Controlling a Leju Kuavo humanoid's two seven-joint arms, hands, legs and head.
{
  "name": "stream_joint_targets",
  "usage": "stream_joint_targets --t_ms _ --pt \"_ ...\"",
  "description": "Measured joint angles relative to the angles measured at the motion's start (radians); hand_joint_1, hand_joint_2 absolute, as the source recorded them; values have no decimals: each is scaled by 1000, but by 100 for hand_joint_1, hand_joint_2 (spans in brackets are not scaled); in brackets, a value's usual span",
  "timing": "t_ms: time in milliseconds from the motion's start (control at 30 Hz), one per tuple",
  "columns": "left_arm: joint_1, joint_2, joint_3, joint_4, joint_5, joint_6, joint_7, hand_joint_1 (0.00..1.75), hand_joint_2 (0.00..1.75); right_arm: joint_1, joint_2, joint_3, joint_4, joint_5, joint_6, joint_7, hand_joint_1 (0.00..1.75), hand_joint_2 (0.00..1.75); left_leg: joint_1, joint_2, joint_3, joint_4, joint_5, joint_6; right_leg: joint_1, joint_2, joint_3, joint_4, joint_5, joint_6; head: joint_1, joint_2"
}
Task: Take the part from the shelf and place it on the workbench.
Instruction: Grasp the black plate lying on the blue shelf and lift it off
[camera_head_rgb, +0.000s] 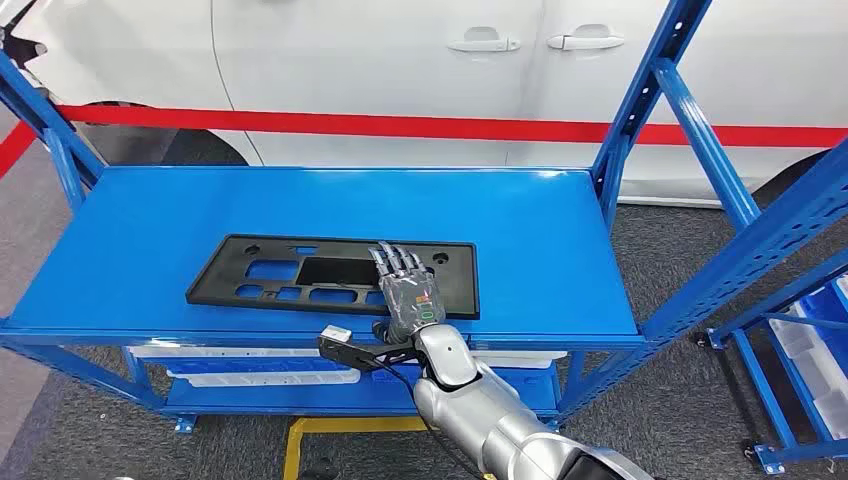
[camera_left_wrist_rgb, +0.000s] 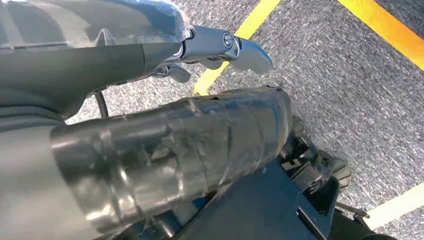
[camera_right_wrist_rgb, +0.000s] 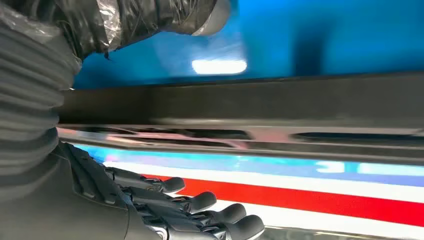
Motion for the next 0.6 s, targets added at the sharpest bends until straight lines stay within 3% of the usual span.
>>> stream_joint_targets --t_ms 100,133,233,267,300,333,367,433,467,600 --pt "-1 0 -4 0 -1 -3 1 0 0 -7 0 0 6 9 -5 17 0 175 1 1 -6 20 -17 -11 -8 -1 7 -13 7 -12 0 0" --pt "-2 0 -6 0 -2 -4 1 0 0 -11 0 0 10 14 -7 26 0 175 2 2 -23 56 -39 -17 -11 -2 9 -18 9 -17 0 0" --pt "-3 0 -13 0 -1 -6 2 0 0 -19 -3 0 23 28 -9 43 0 175 6 2 -117 252 -128 -29 -12 -4 9 -19 9 -22 -1 0" --pt "-2 0 -15 0 -1 -6 3 0 0 -20 -5 0 27 34 -10 46 0 175 7 2 -137 290 -134 -31 -11 -4 10 -18 8 -23 -1 0" --pt "-1 0 -17 0 0 -6 3 0 0 -22 -7 0 31 42 -10 50 0 175 8 3 -139 290 -120 -32 -12 -4 10 -17 7 -22 -1 0" --pt "-1 0 -18 0 1 -6 4 0 0 -25 -8 0 35 50 -11 55 0 175 9 3 -119 246 -87 -32 -12 -3 11 -15 6 -21 -1 0" --pt "-1 0 -19 0 3 -6 4 0 0 -30 -9 0 37 57 -11 59 0 175 9 3 -85 172 -46 -30 -12 -2 12 -12 4 -19 -1 0" --pt "-4 0 -21 0 5 -6 4 0 0 -39 -11 0 43 64 -11 66 0 175 6 3 -23 44 0 -22 -9 1 11 -7 0 -10 0 0" --pt "-5 0 -22 0 6 -6 4 0 0 -43 -13 0 46 65 -11 69 0 175 4 2 -9 13 6 -17 -7 1 9 -6 0 -5 0 0" --pt "-3 1 -23 0 8 -6 5 0 0 -51 -21 -3 54 66 -10 71 0 175 3 3 -4 -3 10 10 -9 1 5 2 -8 17 0 0"
